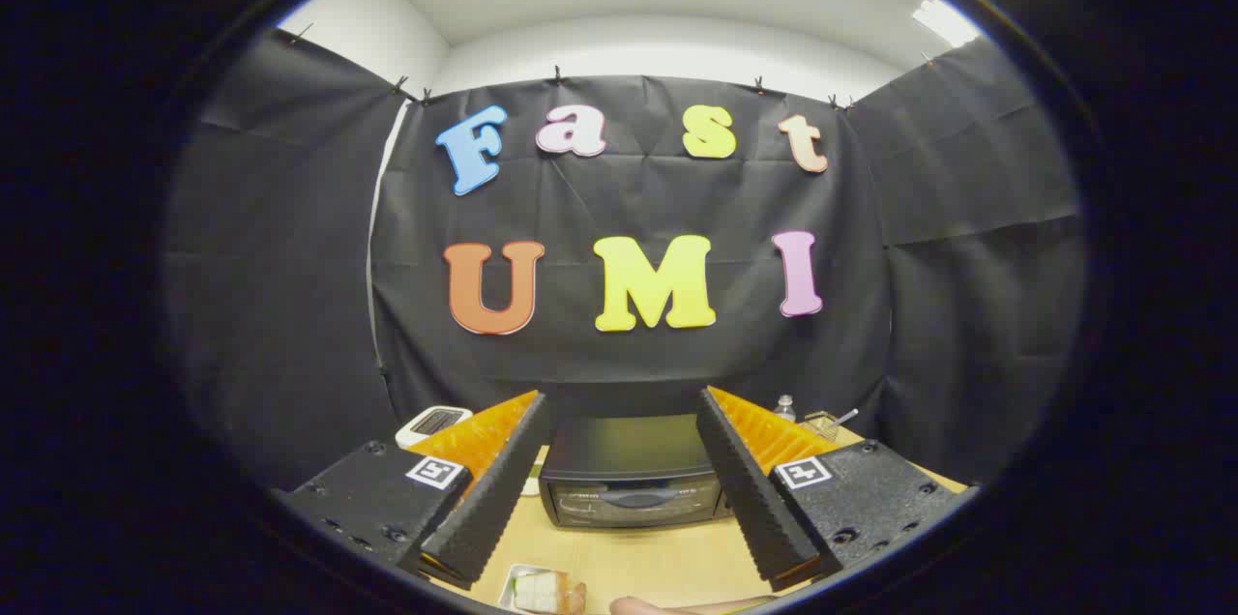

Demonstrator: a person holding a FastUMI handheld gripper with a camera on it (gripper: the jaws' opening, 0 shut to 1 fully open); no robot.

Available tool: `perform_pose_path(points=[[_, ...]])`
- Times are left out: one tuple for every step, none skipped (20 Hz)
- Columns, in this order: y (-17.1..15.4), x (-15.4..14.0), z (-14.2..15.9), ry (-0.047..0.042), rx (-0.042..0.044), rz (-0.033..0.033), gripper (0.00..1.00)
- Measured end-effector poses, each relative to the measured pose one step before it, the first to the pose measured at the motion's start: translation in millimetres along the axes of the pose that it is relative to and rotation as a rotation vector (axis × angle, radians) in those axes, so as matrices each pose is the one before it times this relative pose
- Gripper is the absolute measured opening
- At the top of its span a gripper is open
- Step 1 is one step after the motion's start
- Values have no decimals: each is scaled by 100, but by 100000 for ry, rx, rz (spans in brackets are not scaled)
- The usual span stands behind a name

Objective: Open the toaster oven, put the food inside, and close the toaster oven door.

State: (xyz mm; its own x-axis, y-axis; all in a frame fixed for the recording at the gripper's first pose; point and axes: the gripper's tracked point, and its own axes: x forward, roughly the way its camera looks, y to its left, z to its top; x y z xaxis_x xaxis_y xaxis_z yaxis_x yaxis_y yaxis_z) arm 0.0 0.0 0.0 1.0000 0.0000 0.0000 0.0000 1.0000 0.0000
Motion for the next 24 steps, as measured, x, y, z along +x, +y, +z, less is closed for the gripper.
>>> perform_pose_path(points=[[-94, 62, 32, 170, 455, -217, 100], [-61, 72, -86, 319, 271, -176, 100], [-85, 103, -95, 419, 224, -1, 100], [-359, 177, -171, 377, 141, -540, 100], [-380, 160, -61, 251, 198, -755, 100], [-333, 194, -49, 426, 445, -576, 100], [-193, 150, -39, 45, 483, -124, 100], [-189, 260, -285, 743, 209, -377, 100], [-229, 265, -176, 571, 376, -328, 100], [-159, 98, -114, 480, 353, -39, 100], [-102, 267, -362, 614, 90, -152, 100], [-100, 374, -268, 711, -279, -273, 100], [-115, 337, -405, 605, -604, -306, 100], [-77, 458, -412, 1024, -1043, -403, 100], [-147, 668, -751, 1965, -1195, -403, 100], [-72, 607, -928, 2250, -678, -128, 100], [49, 919, -815, 2050, -392, -18, 100], [-41, 998, -884, 2249, -457, -108, 100], [-68, 1086, -930, 2115, -598, -413, 100], [-207, 1048, -951, 2306, -579, -911, 100], [24, 1169, -989, 1935, -523, -509, 100], [111, 1198, -616, 1224, -557, -485, 100], [102, 1124, -757, 1548, -562, -194, 100], [388, 1079, -451, 882, -840, 693, 100]])
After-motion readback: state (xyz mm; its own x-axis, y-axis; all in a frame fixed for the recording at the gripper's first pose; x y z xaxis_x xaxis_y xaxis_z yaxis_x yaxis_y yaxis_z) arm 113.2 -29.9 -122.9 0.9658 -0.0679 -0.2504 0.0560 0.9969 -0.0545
